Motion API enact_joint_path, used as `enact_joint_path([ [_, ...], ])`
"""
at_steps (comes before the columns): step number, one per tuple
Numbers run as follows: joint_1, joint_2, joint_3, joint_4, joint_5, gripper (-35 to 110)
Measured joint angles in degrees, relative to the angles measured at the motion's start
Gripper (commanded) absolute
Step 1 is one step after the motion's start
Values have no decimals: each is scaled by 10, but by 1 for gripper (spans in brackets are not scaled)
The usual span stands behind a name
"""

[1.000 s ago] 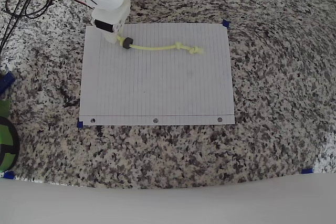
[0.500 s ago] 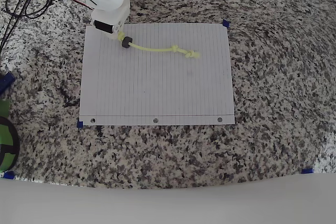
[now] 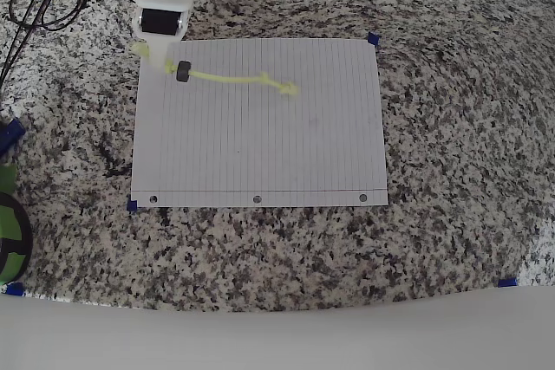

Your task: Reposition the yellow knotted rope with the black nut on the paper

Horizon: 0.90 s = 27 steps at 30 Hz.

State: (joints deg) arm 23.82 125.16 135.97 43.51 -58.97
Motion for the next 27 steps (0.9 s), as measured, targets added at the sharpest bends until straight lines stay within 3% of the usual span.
enact_joint_path([
  [7, 35, 26, 0, -147, 304, 0],
  [18, 52, 28, 2, -417, 581, 0],
  [27, 58, 0, 12, -454, 831, 0],
])
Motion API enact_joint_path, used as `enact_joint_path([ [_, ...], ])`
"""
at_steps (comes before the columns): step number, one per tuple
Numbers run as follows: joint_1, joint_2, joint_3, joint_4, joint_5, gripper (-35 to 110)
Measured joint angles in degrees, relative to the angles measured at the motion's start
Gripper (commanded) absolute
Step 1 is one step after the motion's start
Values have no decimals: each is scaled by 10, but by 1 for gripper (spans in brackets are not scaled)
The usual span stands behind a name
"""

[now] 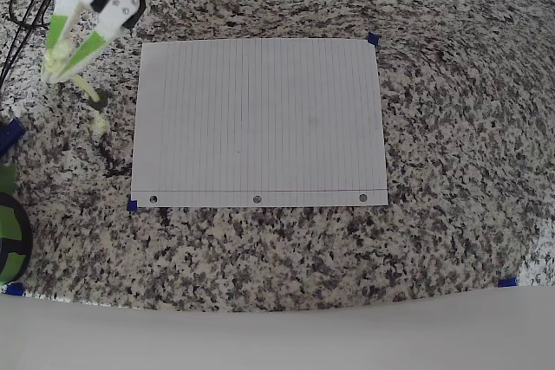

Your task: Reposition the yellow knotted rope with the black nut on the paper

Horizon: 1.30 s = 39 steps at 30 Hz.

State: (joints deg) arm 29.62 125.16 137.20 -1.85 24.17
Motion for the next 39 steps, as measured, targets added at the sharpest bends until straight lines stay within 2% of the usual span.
enact_joint_path([
  [5, 6, -1, 14, 1, 101, 0],
  [14, 0, 76, 105, 39, 184, 0],
  [27, -173, 242, 157, 209, 240, 0],
  [39, -269, 319, 268, 245, 301, 0],
])
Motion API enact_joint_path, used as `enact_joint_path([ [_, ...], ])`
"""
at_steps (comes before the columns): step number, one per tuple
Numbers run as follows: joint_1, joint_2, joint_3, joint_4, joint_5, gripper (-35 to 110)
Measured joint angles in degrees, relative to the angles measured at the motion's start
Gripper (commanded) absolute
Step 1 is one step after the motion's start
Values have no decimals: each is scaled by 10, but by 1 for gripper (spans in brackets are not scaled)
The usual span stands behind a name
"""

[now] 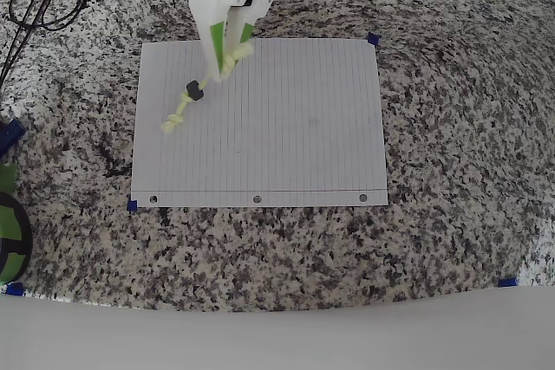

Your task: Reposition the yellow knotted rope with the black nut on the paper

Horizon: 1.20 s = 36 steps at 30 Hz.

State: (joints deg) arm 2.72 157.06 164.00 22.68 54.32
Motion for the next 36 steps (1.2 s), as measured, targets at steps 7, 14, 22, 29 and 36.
enact_joint_path([
  [7, -67, 52, 56, 23, 0, 0],
  [14, -126, 69, 82, 40, -3, 0],
  [22, -171, 82, 113, 40, -24, 0],
  [29, -209, 91, 117, 43, -31, 0],
  [36, -236, 98, 116, 43, -31, 0],
])
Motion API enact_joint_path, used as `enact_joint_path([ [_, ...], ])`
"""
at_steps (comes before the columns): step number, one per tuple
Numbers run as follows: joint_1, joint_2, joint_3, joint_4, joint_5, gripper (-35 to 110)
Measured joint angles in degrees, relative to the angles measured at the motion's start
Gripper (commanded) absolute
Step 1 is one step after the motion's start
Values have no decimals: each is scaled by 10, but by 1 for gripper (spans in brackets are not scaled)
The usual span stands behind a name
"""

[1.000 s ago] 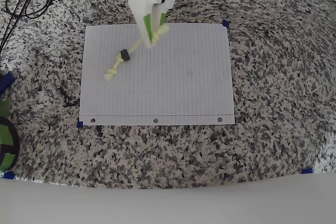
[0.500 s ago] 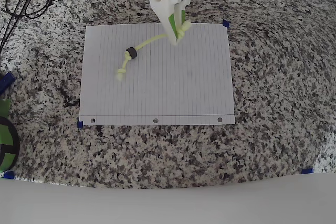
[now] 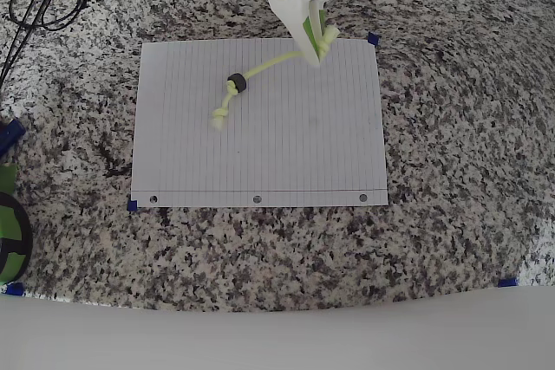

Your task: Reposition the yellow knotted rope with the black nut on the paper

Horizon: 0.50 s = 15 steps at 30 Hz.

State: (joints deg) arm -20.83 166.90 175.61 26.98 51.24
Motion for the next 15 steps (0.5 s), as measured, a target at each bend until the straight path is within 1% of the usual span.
enact_joint_path([
  [8, -2, 6, 5, 0, 0, 0],
  [10, -1, 16, 6, -4, -14, 0],
  [15, 49, 55, 6, -4, -31, 0],
])
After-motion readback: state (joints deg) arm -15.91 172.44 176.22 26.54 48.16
